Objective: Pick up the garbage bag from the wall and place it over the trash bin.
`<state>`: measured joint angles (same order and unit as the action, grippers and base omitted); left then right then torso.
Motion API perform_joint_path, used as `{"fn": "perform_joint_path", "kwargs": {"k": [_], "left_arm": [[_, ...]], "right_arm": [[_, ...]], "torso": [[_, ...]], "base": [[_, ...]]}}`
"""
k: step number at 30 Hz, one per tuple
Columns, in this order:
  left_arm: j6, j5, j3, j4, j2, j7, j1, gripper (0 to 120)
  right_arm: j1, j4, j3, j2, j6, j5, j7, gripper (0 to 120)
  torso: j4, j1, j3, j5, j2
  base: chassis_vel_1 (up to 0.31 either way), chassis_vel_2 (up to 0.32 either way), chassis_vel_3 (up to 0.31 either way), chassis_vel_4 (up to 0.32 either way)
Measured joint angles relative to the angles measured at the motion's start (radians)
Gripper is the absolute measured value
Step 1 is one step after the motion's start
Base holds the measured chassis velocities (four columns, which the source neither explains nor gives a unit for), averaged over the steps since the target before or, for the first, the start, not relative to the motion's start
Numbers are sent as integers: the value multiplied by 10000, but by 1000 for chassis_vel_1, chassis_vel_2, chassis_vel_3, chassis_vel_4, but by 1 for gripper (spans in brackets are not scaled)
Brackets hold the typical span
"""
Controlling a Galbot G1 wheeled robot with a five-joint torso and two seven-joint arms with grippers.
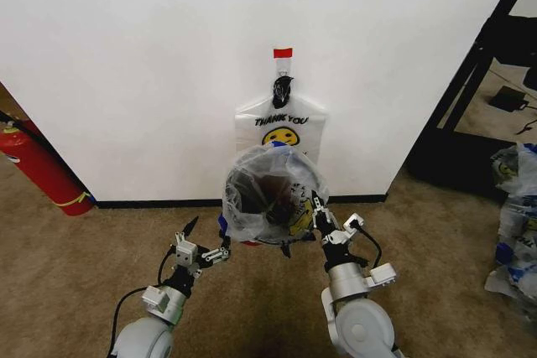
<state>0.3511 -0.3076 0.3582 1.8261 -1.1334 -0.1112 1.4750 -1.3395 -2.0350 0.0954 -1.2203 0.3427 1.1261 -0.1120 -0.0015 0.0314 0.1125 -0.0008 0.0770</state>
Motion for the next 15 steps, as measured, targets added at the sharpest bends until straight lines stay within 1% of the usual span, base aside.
{"fn": "perform_joint_path", "kwargs": {"k": [5,6,11,13,15], "left_arm": [[183,-29,64,34,75,-248,101,100],[318,50,122,-74,121,-462,119,100],[1011,762,325,-1304,285,-1846,74,100],[1200,781,460,-1613,316,-2086,50,100],[1278,703,587,-1650,362,-2155,48,100]], "right_arm": [[224,382,82,10,20,-163,9,1],[364,595,122,11,27,-163,-5,1],[749,1056,204,-14,28,-180,-97,1],[831,1232,232,7,27,-417,-95,1],[855,1452,235,57,57,-703,22,1]], "torso": [[1,0,0,1,0],[0,0,0,1,0],[2,0,0,-2,0],[2,0,0,-3,0],[2,0,0,-4,0]], "base": [[0,0,0,0],[0,0,0,0],[0,0,0,0],[0,0,0,0],[0,0,0,0]]}}
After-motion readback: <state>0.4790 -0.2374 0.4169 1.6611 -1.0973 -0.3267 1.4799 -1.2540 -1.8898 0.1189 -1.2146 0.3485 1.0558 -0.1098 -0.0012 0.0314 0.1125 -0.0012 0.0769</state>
